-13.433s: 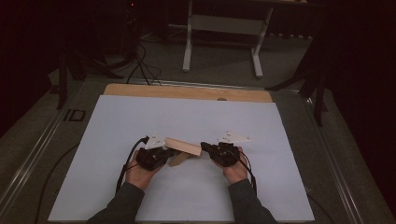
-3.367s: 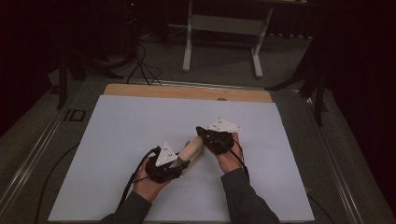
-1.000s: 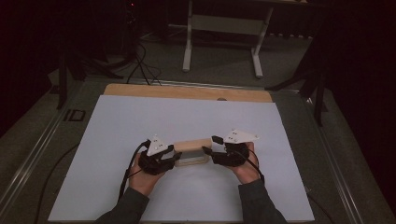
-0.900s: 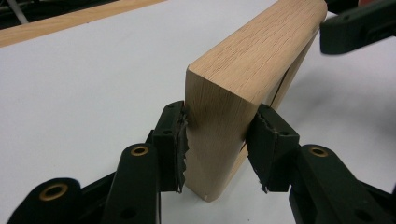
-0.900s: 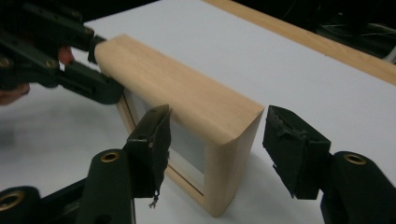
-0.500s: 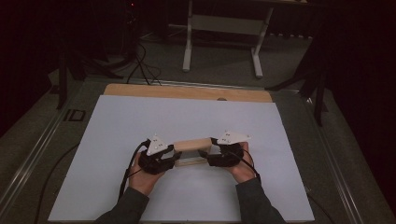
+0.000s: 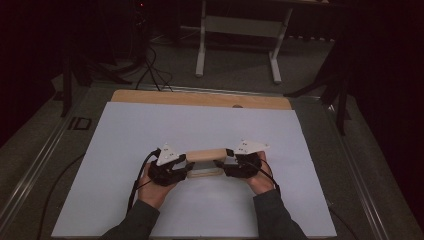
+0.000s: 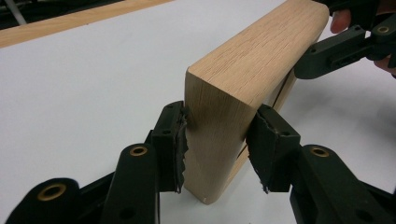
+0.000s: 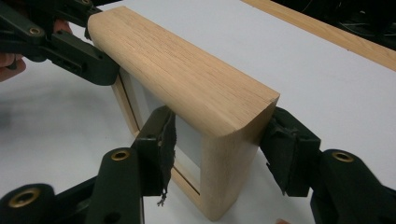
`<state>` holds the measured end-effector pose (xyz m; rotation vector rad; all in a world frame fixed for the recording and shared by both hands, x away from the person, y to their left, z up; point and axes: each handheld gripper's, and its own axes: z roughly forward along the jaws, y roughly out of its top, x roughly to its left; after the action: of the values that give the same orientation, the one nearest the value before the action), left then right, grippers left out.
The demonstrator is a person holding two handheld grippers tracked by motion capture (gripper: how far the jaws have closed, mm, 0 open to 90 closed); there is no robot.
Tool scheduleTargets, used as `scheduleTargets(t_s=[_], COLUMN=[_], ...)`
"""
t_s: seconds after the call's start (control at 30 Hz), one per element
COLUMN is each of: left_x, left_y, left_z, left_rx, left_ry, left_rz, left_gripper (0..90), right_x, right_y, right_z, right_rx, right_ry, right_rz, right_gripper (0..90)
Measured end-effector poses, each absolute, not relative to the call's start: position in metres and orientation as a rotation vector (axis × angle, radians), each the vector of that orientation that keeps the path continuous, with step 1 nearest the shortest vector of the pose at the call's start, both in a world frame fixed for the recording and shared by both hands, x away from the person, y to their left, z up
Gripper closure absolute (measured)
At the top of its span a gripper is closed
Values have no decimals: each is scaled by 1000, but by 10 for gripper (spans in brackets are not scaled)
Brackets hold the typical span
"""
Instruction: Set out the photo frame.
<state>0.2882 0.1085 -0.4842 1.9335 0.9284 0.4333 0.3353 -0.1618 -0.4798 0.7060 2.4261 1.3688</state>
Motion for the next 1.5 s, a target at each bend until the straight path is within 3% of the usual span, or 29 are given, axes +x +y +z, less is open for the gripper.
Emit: scheduleTargets(t_s=[0.93,1.0,1.1,1.5], left_x=[308,312,318,326], left_y=[117,119,123,122], left_z=[-479,-478,-480,-486], left_rx=[1938,1922,1910,1914], left_ry=[928,944,945,921], left_rz=[433,452,423,382], left_gripper=[580,674,680,559], right_x=[336,338,340,344], right_y=[-161,-160,-158,-156], right_z=[-479,-479,-480,-477], right_rx=[709,724,732,666], right_ry=[2419,2412,2406,2404], right_rz=[1351,1355,1364,1306], right_gripper=[552,573,570,557])
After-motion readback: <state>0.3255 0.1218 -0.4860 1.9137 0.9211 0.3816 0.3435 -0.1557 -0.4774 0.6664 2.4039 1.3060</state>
